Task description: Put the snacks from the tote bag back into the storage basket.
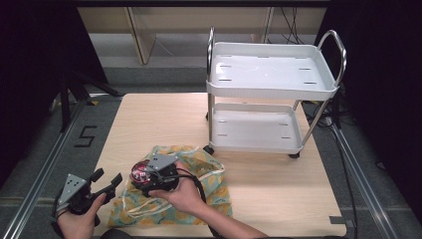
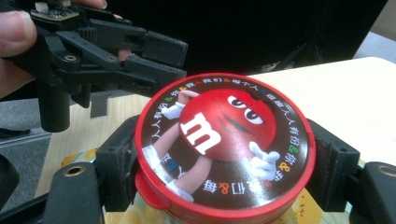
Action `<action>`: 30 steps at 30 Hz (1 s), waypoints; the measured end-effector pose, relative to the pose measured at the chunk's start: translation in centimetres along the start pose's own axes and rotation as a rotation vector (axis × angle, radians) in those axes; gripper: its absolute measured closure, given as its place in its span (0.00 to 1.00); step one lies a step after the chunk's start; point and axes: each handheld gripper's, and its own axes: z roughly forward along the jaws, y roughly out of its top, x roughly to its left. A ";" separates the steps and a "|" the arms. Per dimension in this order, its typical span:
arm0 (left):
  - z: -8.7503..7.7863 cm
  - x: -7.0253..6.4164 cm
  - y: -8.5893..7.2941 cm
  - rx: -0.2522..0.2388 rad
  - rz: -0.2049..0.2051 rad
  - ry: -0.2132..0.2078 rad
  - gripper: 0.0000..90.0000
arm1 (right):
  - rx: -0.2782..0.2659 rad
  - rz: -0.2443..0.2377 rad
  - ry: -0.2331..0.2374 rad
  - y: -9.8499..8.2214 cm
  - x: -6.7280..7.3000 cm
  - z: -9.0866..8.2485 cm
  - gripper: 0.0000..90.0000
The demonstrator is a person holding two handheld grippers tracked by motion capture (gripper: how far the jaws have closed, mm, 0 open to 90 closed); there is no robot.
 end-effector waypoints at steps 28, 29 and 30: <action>0.2 -0.2 -0.1 -0.002 0.004 -0.005 0.28 | -0.011 0.009 -0.031 1.2 -0.4 -3.1 0.30; 0.2 -0.2 -0.1 0.000 0.007 -0.006 0.28 | -0.002 0.014 -0.031 1.2 -0.4 -3.4 0.30; 0.1 -0.3 0.0 0.009 0.009 0.000 0.28 | -0.005 0.008 -0.038 1.2 -0.5 -3.6 0.30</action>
